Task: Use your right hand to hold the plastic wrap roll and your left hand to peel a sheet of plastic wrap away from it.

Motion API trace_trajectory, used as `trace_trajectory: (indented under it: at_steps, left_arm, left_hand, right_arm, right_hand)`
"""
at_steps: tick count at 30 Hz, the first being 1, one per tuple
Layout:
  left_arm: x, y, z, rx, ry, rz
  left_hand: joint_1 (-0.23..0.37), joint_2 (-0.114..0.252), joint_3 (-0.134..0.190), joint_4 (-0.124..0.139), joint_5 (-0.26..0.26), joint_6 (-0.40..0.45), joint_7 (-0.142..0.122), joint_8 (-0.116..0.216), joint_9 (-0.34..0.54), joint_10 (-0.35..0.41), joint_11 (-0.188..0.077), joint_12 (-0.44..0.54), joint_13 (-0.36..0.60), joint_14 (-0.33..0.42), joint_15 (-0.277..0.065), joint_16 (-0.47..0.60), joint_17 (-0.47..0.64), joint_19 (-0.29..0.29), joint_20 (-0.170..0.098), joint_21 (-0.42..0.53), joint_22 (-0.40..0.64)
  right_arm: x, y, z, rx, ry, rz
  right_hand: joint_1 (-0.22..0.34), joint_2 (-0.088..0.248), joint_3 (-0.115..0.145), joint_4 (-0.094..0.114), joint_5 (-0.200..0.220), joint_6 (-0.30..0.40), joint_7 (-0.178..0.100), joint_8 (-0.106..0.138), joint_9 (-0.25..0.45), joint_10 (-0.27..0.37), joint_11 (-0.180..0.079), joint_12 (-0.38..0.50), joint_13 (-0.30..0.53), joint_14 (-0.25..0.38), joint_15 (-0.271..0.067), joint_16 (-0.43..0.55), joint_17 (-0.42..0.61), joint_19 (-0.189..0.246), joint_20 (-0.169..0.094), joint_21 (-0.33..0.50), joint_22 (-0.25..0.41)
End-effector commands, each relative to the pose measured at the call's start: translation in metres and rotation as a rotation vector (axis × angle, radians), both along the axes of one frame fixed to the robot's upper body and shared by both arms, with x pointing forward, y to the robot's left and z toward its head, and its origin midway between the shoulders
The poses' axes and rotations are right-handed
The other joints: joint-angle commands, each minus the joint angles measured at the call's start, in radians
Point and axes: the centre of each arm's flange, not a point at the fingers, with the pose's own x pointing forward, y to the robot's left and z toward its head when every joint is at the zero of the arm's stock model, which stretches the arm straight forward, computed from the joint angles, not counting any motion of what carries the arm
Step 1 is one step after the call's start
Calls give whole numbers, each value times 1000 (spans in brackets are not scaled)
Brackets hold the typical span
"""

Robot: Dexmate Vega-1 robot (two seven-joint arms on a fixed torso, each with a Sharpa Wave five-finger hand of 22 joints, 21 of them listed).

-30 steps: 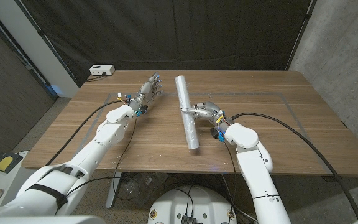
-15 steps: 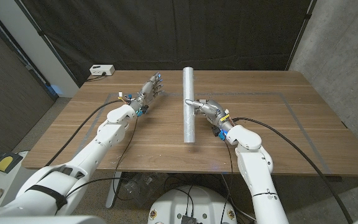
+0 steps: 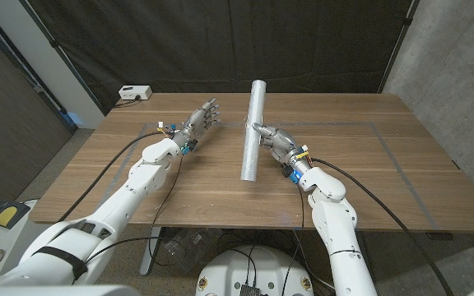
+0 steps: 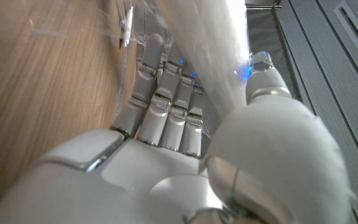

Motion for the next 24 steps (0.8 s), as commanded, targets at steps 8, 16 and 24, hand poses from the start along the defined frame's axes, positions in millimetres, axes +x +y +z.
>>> trace_trajectory:
  at_steps: [8, 16, 24]
  left_arm:
    - [-3, -9, 6, -17, 8, -198]
    - [-5, -14, 9, 0, -4, -283]
    - [-8, -31, 20, 74, -31, -490]
  left_hand:
    - [61, -59, -34, -40, -4, 209, 71, 49, 7, 214, 21, 43, 5, 218, -1, 42, 2, 140, -9, 52, 10]
    - [60, -87, -53, -44, 0, 211, 73, 43, 8, 231, 17, 40, 5, 250, -15, 46, 4, 163, 3, 63, 13]
    - [29, -129, -103, -33, 14, 199, 87, 20, 12, 177, 70, -1, 11, 176, 32, 7, 18, 124, 35, 66, 33]
  right_arm:
    - [17, -2, 1, 138, -37, 75]
    - [26, -1, 1, 181, -29, 110]
    - [35, 3, 1, 185, -15, 148]
  right_hand:
    - [63, 146, 130, -1, 27, 22, -35, 155, 30, 97, -107, 26, 197, 102, -109, -9, 5, 43, -107, 36, -14]
    - [54, 140, 147, -2, 36, 18, -35, 163, 41, 101, -111, 29, 207, 111, -110, -10, 7, 55, -115, 51, -13]
    - [45, 133, 172, -5, 50, 25, -36, 169, 42, 110, -114, 34, 220, 127, -110, -8, 9, 81, -129, 75, -8]
